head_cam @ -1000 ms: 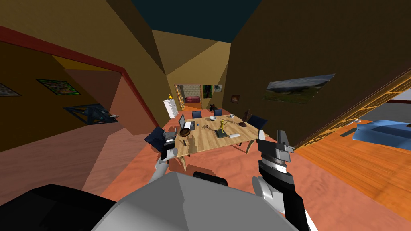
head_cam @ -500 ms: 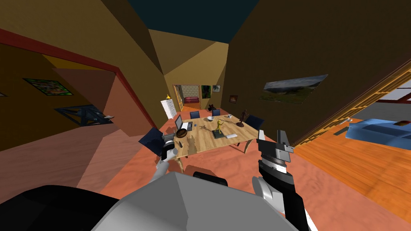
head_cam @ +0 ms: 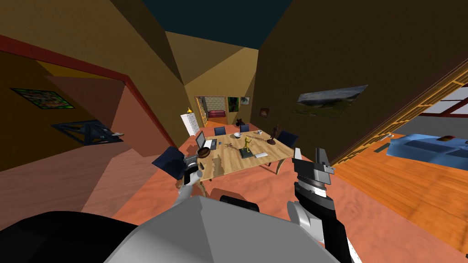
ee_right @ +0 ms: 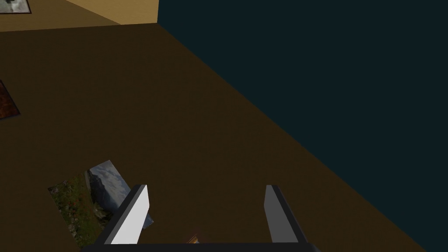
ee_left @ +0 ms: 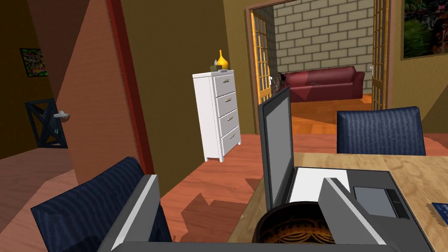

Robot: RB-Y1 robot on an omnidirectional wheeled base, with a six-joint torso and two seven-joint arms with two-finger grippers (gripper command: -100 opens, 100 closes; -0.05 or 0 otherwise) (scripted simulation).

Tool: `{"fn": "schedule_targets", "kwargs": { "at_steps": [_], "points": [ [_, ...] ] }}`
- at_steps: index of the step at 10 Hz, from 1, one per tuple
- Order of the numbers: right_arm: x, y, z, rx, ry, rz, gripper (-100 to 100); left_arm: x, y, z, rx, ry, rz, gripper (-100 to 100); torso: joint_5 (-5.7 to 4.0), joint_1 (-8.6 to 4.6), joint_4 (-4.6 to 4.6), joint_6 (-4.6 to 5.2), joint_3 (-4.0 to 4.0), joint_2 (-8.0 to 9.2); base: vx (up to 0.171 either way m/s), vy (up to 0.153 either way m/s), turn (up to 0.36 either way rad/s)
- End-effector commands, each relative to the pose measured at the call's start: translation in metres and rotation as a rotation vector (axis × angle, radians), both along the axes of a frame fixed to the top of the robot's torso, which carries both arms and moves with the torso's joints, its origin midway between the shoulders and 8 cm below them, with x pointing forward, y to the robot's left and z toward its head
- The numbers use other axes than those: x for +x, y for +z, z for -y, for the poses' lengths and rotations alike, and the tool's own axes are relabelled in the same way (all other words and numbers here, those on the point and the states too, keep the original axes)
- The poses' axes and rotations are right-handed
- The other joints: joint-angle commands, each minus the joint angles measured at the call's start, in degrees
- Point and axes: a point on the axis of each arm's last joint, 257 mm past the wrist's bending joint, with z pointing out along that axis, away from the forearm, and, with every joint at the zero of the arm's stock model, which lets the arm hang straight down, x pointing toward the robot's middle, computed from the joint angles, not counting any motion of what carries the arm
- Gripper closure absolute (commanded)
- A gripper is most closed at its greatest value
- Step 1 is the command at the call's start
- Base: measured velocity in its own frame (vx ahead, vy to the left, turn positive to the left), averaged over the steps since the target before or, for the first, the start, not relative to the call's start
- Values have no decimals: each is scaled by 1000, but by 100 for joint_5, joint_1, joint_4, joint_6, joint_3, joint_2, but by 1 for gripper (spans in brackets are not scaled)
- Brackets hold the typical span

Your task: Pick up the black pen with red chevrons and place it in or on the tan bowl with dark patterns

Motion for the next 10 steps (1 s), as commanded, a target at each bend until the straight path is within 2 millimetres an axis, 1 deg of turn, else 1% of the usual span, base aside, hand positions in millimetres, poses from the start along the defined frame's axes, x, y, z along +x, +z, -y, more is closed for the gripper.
{"fn": "schedule_targets", "kwargs": {
  "at_steps": [1, 2, 3, 6, 8, 10],
  "points": [
    [0, 0, 0, 0, 0, 0, 0, -4, -16, -6, -47, 22, -1, -100, 0, 0, 0, 0, 0, 0, 44, -62, -34],
    [0, 0, 0, 0, 0, 0, 0, -9, -27, -10, -82, 40, 0, -100, 1, 0, -1, 0, -1, -2, 57, -74, -46],
    [0, 0, 0, 0, 0, 0, 0, -12, -35, -11, -88, 43, -15, -100, 0, -5, -1, 1, -3, -6, 35, -45, -17],
    [0, 0, 0, 0, 0, 0, 0, -31, -79, -15, -190, 97, -40, -100, 3, 10, 1, -1, 3, 5, 29, -35, -36],
    [0, 0, 0, 0, 0, 0, 0, -45, -107, -11, -249, 127, -63, -100, 2, 7, 0, -1, 0, 1, 36, -39, -31],
    [0, 0, 0, 0, 0, 0, 0, -58, -133, -2, -300, 150, -88, -100, 3, 12, 1, 0, 3, 6, 20, -18, -25]
  ]
}}
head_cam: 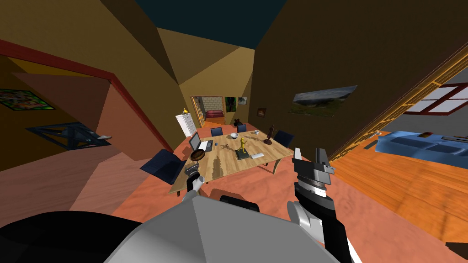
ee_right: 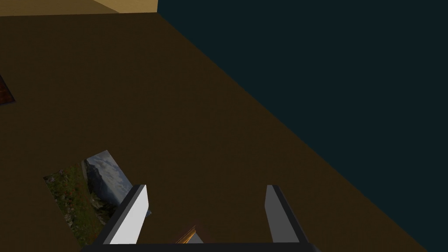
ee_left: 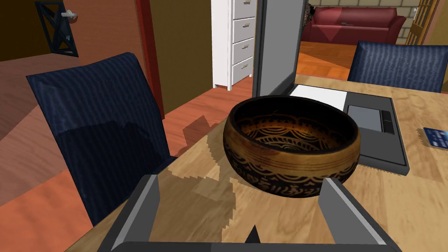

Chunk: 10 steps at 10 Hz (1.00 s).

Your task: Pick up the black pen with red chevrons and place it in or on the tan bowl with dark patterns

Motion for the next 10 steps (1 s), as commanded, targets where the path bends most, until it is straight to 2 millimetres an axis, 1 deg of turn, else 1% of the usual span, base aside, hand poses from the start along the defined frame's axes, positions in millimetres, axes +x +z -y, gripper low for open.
{"fn": "schedule_targets", "kwargs": {
  "at_steps": [1, 2, 3, 4, 5, 6, 7, 8, 10],
  "points": [
    [0, 0, 0, 0, 0, 0, 0, -18, -29, 12, -61, 23, -29, -100, 0, 0, 0, 0, 0, 0, 17, 0, -26],
    [0, 0, 0, 0, 0, 0, 0, -24, -46, 26, -96, 29, -47, -100, 1, 4, 0, -1, 1, 2, 12, 6, -20],
    [0, 0, 0, 0, 0, 0, 0, -26, -52, 32, -109, 30, -52, -100, 2, 6, 1, 1, 2, 3, 7, 6, -16],
    [0, 0, 0, 0, 0, 0, 0, -25, -46, 27, -96, 30, -42, -100, 1, 7, 2, -1, 3, 6, 0, 0, 0],
    [0, 0, 0, 0, 0, 0, 0, -26, -47, 27, -98, 29, -46, 0, 0, 8, 2, 0, 4, 7, 0, 0, 0],
    [0, 0, 0, 0, 0, 0, 0, -15, -48, 45, -98, 5, -48, -100, 0, 7, 2, 0, 5, 8, 20, 49, 199],
    [0, 0, 0, 0, 0, 0, 0, -11, -48, 54, -98, -7, -49, -100, 3, 22, 1, -4, 1, 1, 38, 90, 164],
    [0, 0, 0, 0, 0, 0, 0, -1, -49, 72, -97, -30, -51, -100, 6, 37, 0, -1, -3, -6, 45, 121, 195],
    [0, 0, 0, 0, 0, 0, 0, 8, -48, 90, -96, -54, -52, -100, 9, 48, -1, -1, -4, -8, 39, 94, 120]
  ]
}}
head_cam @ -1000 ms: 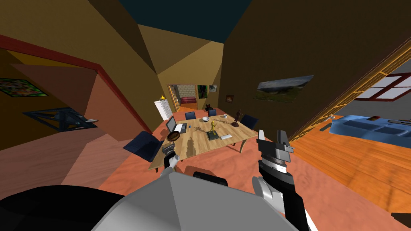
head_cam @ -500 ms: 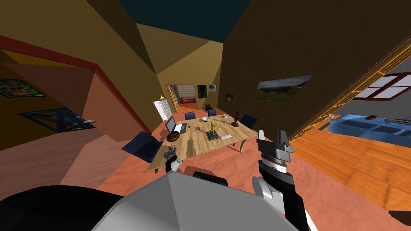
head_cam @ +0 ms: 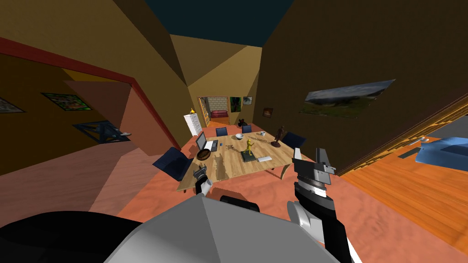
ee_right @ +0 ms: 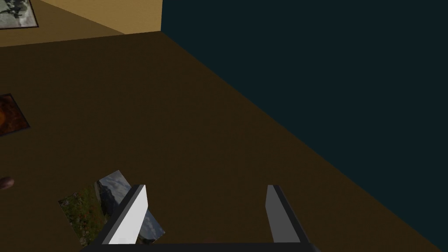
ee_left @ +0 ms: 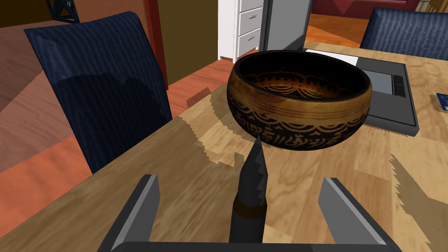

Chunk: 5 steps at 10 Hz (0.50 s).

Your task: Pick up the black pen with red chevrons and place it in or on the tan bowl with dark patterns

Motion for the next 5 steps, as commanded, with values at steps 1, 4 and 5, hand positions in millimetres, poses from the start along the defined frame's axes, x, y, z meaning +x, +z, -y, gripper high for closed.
{"fn": "schedule_targets", "kwargs": {
  "at_steps": [1, 4, 5],
  "points": [
    [0, 0, 0, 0, 0, 0, 0, 12, 1, 25, 1, -32, 0, -100, 0, 0, 0, 0, 0, 0, 42, 95, 210],
    [0, 0, 0, 0, 0, 0, 0, 15, 3, 27, 2, -36, 0, 100, -2, -10, 1, 1, 3, 7, 25, 51, 64],
    [0, 0, 0, 0, 0, 0, 0, 15, 3, 27, 2, -36, 1, 100, -5, -23, 3, 2, 8, 14, 0, 0, 0]
  ]
}}
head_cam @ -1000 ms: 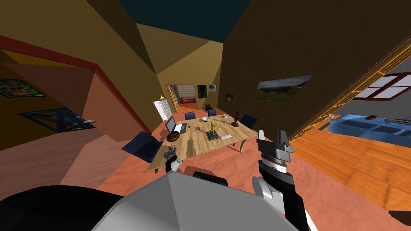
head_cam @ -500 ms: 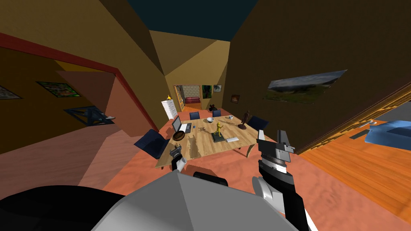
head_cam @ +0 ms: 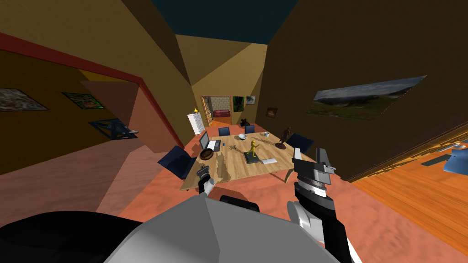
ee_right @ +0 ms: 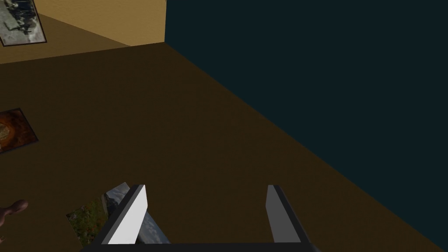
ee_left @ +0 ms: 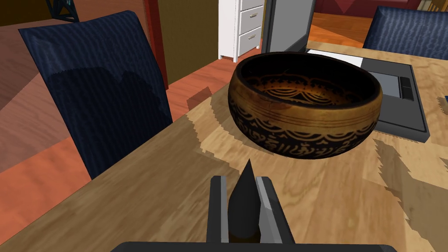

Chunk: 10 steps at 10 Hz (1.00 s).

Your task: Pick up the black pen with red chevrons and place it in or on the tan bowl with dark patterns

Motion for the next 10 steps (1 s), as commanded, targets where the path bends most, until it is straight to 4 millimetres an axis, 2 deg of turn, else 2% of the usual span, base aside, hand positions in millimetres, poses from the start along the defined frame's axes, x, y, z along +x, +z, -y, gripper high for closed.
{"fn": "schedule_targets", "kwargs": {
  "at_steps": [1, 3, 4, 5, 8, 9, 10],
  "points": [
    [0, 0, 0, 0, 0, 0, 0, 0, 0, 0, 0, 0, 0, 100, 0, 0, 0, 0, 0, 0, 0, 0, 0],
    [0, 0, 0, 0, 0, 0, 0, 0, 0, 0, 0, 1, 0, 100, 1, -1, 1, 3, 0, -1, 0, 0, 0],
    [0, 0, 0, 0, 0, 0, 0, 0, 0, 0, 0, 1, 0, 0, 1, -1, 1, 3, 0, -1, 0, 0, 0],
    [0, 0, 0, 0, 0, 0, 0, -13, -2, -21, 0, 29, -2, 100, 1, -2, 1, 3, 0, -1, -28, -77, -252],
    [0, 0, 0, 0, 0, 0, 0, -27, -3, -48, 0, 64, -2, 100, 28, -28, -17, 20, -11, -4, -49, -103, -151],
    [0, 0, 0, 0, 0, 0, 0, -36, -2, -65, 0, 88, -1, 100, 28, -25, -17, 20, -12, -6, -47, -103, -190],
    [0, 0, 0, 0, 0, 0, 0, -41, -1, -74, 0, 100, 0, 100, 27, -25, -16, 19, -11, -4, -36, -90, -151]
  ]
}}
